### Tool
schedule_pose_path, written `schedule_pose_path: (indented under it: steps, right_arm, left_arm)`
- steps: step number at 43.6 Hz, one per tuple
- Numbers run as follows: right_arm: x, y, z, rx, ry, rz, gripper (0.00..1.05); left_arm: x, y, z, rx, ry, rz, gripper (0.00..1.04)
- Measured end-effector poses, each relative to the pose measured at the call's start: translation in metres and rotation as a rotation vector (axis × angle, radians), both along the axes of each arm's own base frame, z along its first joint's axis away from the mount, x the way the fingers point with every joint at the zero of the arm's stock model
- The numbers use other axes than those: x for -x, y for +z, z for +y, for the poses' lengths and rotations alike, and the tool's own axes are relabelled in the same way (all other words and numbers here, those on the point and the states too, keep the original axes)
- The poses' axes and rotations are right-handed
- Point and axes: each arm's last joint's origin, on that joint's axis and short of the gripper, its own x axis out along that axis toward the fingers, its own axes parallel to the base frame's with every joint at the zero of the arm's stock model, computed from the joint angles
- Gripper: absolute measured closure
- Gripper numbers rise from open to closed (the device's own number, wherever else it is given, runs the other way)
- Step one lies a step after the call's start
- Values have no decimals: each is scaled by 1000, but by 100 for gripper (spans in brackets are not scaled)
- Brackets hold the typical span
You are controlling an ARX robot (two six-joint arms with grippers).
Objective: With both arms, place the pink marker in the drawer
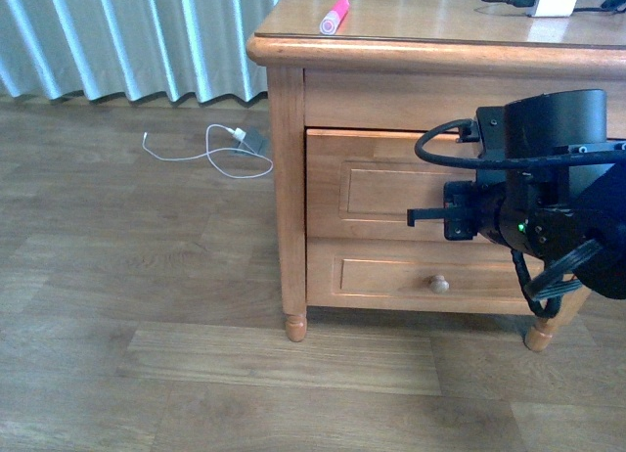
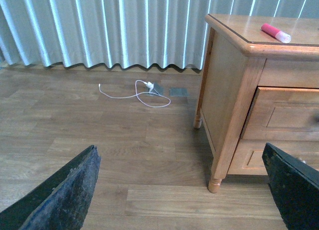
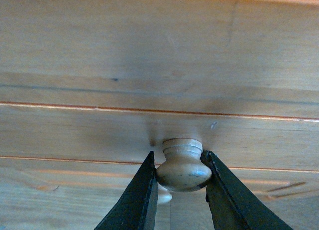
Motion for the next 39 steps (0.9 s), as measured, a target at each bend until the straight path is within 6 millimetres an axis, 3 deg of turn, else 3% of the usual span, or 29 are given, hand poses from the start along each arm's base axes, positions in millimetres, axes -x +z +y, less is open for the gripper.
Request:
schedule_pose_path:
  steps: [8, 20, 33, 38, 39]
  right_arm:
    - [41, 11, -4, -35, 35, 112, 81]
    - [135, 23, -18, -15, 144, 234, 82]
    - [197, 52, -31, -46, 165, 182, 29]
    - [224, 80, -41, -127, 182, 149, 7]
    - [228, 86, -43, -141, 183, 140, 7]
  left_arm:
    - [0, 0, 0, 0, 0, 0, 6]
    - [0, 0, 0, 0, 0, 0, 6]
    - [0, 0, 0, 0, 0, 0, 6]
    - [0, 0, 0, 0, 0, 0, 6]
    - [0, 0, 0, 0, 0, 0, 6]
